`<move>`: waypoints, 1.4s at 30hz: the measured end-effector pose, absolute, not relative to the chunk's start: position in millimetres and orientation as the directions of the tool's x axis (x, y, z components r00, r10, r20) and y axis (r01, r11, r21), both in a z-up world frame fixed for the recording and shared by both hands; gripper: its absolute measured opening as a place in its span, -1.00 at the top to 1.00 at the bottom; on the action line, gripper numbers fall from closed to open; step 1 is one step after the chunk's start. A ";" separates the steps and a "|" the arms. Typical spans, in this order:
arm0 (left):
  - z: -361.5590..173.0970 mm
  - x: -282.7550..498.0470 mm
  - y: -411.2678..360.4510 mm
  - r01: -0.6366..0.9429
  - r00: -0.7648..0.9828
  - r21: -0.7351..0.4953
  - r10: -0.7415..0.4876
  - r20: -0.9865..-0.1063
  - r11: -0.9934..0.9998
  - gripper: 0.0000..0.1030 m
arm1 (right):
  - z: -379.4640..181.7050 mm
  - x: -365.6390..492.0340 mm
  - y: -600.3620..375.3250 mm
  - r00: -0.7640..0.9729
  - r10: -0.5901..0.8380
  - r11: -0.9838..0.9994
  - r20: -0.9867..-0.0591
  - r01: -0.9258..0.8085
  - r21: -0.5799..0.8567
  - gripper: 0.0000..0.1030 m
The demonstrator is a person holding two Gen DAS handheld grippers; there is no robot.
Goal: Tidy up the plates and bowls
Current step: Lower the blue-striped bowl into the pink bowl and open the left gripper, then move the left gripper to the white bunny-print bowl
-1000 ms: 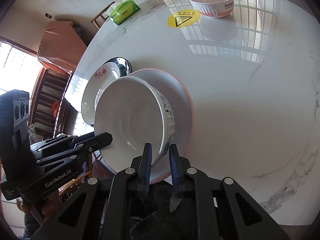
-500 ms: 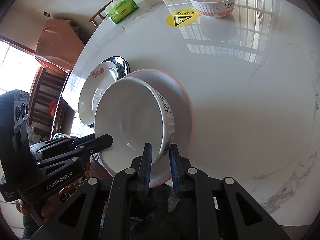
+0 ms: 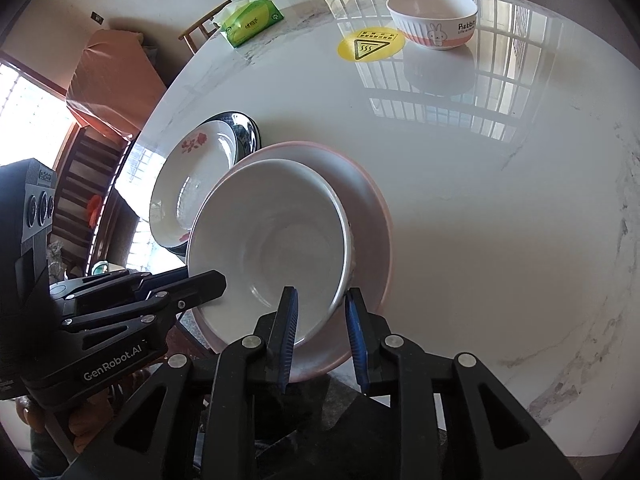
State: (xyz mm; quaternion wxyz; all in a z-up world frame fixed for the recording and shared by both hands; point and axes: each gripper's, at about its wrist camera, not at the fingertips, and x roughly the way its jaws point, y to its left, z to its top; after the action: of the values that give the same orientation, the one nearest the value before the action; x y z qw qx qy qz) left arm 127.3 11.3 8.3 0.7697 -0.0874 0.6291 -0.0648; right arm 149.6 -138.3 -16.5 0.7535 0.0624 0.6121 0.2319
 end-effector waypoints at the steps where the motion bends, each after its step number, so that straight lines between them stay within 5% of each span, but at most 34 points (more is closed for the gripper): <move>1: 8.6 127.1 10.8 -0.009 0.202 -0.212 -0.206 -0.958 0.977 0.60 | -16.3 149.2 -137.2 0.144 0.424 0.885 -0.894 -0.277 0.375 0.46; 11: 19.3 124.0 6.8 0.046 0.223 -0.173 -0.179 -0.958 0.984 0.59 | -7.4 147.8 -138.0 0.184 0.435 0.881 -0.881 -0.290 0.375 0.30; 21: 51.1 125.7 11.1 0.123 0.341 -0.247 -0.275 -0.899 0.961 0.58 | 14.9 158.3 -169.7 0.275 0.490 0.867 -0.827 -0.249 0.431 0.14; 23: 50.2 131.6 9.2 0.147 0.332 -0.261 -0.297 -0.896 0.954 0.34 | 15.2 161.5 -179.3 0.302 0.471 0.879 -0.829 -0.235 0.414 0.11; 25: 46.4 138.7 8.1 0.142 0.294 -0.263 -0.294 -0.909 0.954 -0.22 | 13.5 165.6 -190.4 0.324 0.459 0.887 -0.827 -0.216 0.408 0.01; 27: 46.1 142.5 9.0 0.130 0.289 -0.313 -0.337 -0.896 0.941 -0.22 | 11.2 170.3 -201.3 0.342 0.447 0.894 -0.827 -0.193 0.403 -0.01; 32: 64.4 146.2 17.1 0.132 0.423 -0.411 -0.426 -0.799 0.902 -0.22 | 6.2 185.8 -224.1 0.391 0.358 0.934 -0.848 -0.139 0.330 -0.34; 34: 72.8 150.2 18.3 0.143 0.477 -0.398 -0.415 -0.775 0.906 -0.22 | 5.1 193.7 -232.5 0.401 0.326 0.945 -0.856 -0.113 0.307 -0.63; 42: 86.6 203.1 44.2 0.013 0.580 -0.516 -0.427 -0.694 0.857 -0.21 | 27.9 235.3 -252.6 0.427 0.239 0.970 -0.872 -0.056 0.238 -1.00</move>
State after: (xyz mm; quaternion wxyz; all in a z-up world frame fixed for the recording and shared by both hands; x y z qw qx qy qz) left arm 203.1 44.2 86.6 0.8571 -0.2350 0.4401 -0.1285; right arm 235.3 -252.6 27.9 0.8401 0.0867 0.5282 0.0877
